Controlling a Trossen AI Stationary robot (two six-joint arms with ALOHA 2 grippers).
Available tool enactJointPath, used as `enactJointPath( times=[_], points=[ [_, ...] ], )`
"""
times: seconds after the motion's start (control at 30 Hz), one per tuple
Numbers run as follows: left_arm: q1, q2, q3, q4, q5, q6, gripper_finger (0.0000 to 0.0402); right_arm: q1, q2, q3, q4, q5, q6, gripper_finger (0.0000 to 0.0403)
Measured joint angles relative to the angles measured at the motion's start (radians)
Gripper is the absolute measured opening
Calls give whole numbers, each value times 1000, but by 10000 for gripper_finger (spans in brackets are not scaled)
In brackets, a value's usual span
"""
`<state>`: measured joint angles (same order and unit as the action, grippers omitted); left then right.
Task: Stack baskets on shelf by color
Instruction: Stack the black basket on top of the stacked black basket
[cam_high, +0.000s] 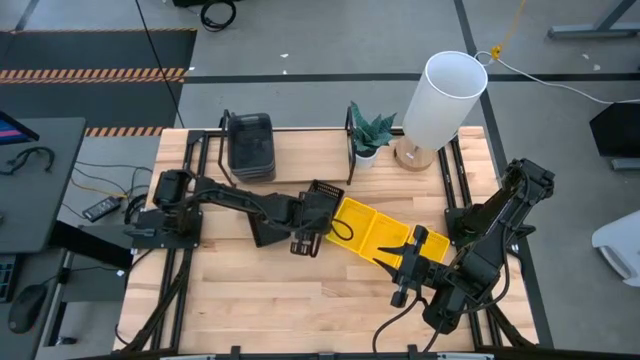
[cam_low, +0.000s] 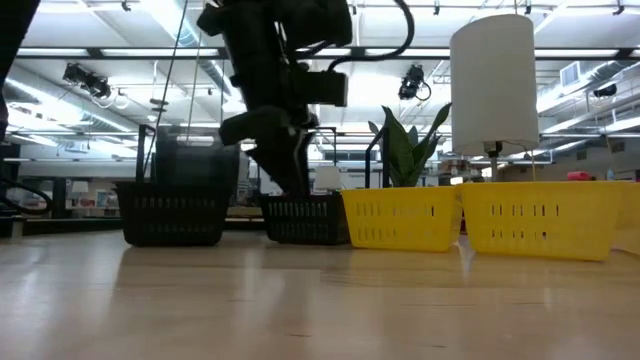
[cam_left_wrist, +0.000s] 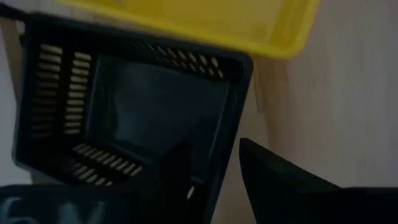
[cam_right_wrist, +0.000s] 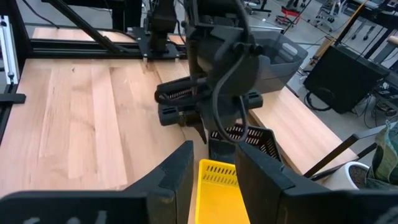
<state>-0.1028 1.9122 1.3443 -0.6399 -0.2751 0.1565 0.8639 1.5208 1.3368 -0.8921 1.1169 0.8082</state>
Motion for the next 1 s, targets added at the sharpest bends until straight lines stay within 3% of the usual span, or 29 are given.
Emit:
enactJointPath(
  times=[0.47,0.57,0.7,0.83,1.0],
  points=[
    [32,85,1,8,54,12,131,1,0,0,0,-3,0,122],
    [23,104,1,-24,52,12,94,1,0,0,0,-2,0,122],
    [4,101,2,-50,51,-1,14,1,0,0,-2,-1,0,122],
    [-45,82,44,-128,-2,-46,7,1,0,0,-2,-1,0,122],
    [-139,77,163,-283,-142,-95,4,1,0,0,-5,0,0,122]
  ],
)
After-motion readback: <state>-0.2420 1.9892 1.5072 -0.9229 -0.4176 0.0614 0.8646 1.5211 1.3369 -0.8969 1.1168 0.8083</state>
